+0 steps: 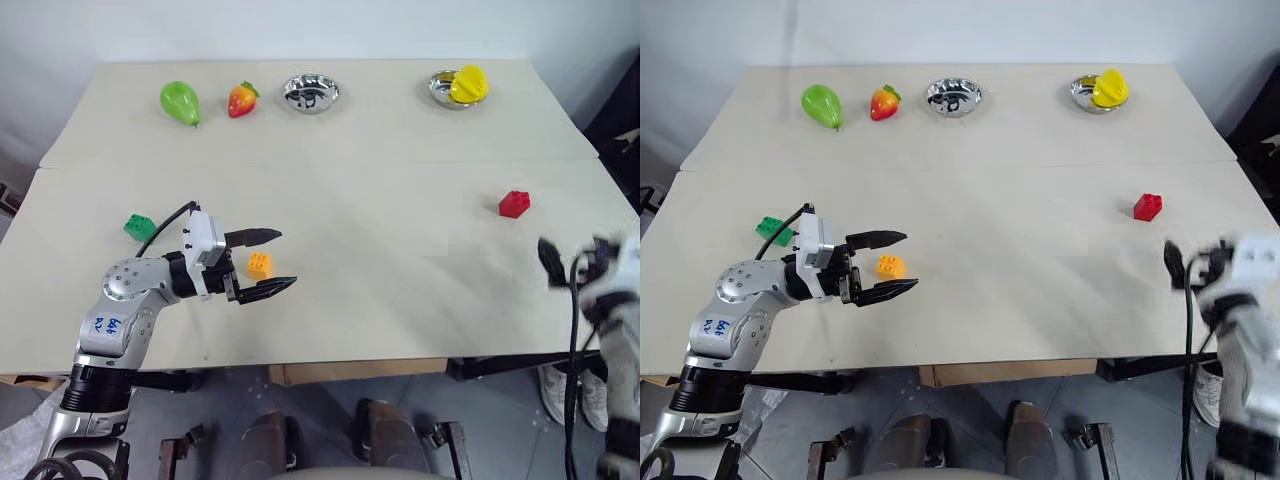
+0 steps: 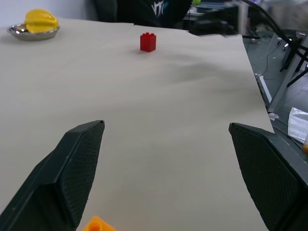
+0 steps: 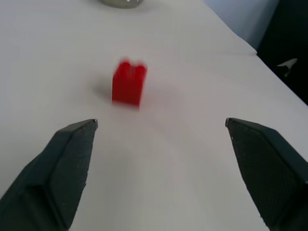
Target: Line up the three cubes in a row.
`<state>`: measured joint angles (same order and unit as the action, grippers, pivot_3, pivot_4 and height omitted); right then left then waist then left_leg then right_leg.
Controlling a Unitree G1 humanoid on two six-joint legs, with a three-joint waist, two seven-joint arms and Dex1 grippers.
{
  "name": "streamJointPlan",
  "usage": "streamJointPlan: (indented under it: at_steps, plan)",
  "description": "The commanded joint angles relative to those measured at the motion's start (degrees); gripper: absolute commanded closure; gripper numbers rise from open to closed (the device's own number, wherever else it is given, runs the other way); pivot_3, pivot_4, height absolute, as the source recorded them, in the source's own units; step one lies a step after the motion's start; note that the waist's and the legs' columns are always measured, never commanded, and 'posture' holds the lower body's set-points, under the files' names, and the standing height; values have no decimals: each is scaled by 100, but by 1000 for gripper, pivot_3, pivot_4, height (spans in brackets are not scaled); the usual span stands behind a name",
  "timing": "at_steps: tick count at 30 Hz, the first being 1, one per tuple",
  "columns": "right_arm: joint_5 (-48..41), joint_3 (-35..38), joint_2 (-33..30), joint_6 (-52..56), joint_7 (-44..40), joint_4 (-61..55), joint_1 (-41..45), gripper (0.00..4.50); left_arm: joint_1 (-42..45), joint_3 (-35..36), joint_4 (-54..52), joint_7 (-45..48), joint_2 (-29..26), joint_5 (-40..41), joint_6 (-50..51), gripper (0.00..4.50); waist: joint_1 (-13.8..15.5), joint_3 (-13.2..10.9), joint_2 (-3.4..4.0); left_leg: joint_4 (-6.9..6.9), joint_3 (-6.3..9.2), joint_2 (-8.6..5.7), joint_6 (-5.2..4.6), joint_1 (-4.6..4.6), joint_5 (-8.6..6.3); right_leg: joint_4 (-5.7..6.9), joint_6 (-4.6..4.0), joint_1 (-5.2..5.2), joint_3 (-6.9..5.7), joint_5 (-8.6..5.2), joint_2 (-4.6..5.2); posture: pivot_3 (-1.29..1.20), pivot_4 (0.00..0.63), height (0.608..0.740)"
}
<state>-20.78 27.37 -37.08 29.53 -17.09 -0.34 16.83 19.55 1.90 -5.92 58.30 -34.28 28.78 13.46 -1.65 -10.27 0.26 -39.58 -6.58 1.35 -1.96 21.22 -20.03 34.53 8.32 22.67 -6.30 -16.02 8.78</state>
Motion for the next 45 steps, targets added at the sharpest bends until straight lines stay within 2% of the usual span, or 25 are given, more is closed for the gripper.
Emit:
streamJointPlan:
  at_steps: [1,3,7,13,17,23,25,27,31,34,40,45]
  plan:
    - [259,-394,-311,799,262,524,760,0,47,76,-130,-15,15,-79,-186,129,32,0,-1,0,-1,6,2,2,0,0,-6,3,0,-1,-6,0,150,740]
    - [272,-484,-324,848,241,840,1126,0,44,60,-142,-15,9,-140,-246,129,93,1,-3,1,12,15,12,6,-6,5,-22,3,-18,-10,-14,0,150,740]
    - [692,-970,-334,632,353,2482,2239,0,-116,104,-308,-85,13,-164,-256,129,127,1,-1,2,-18,11,5,15,-15,1,-22,16,-10,-10,-16,0,150,740]
    - [1000,-1132,-242,146,518,3566,2739,0,-311,183,-535,-208,-27,-160,-218,129,138,1,-2,4,-31,14,4,27,-16,-12,-21,17,-23,-10,-19,0,150,740]
    - [988,-1135,-166,71,386,3788,2805,950,-345,219,-575,-243,-62,-153,-204,0,115,1,-1,4,-31,17,6,28,-15,-12,-21,17,-23,-10,-21,0,150,740]
    - [978,-1087,-121,-256,215,4141,2934,2972,-302,212,-574,-243,-111,-165,-209,0,61,1,-1,4,-31,19,9,27,-14,-11,-20,17,-22,-10,-23,0,150,740]
    - [933,-1084,-152,-326,32,4133,2960,3016,-297,244,-569,-243,-138,-158,-210,0,41,1,-1,4,-31,20,10,28,-14,-11,-20,17,-24,-10,-24,0,150,740]
    - [873,-1221,-230,-492,-580,3952,2930,3016,-321,310,-567,-250,-173,-133,-210,0,14,0,-1,4,-31,21,10,27,-14,-11,-20,17,-24,-10,-25,0,150,740]
    - [585,-2272,-628,-897,-3815,2928,2540,3016,-386,483,-438,-80,-293,-79,-279,0,-2,-2,4,7,-31,23,11,27,-14,-19,-19,17,-22,-11,-29,0,150,740]
    - [475,-2654,-663,-1921,-5408,2765,2615,3016,-519,740,-127,77,-399,-44,-414,0,-24,-3,4,12,-28,31,19,18,-19,-28,-17,16,-20,-10,-38,0,150,740]
    - [1344,-3758,-246,-3589,-6802,4098,3403,3016,-850,979,64,252,-531,-81,-591,0,-37,-4,3,13,-30,35,20,7,-20,-24,-17,16,-14,-9,-36,0,150,740]
    - [1531,-4035,255,-4129,-7459,5184,3902,3016,-1045,1050,-181,150,-496,-30,-512,0,-1,-4,2,11,-27,32,20,12,-20,-21,-19,16,-17,-9,-32,0,150,740]
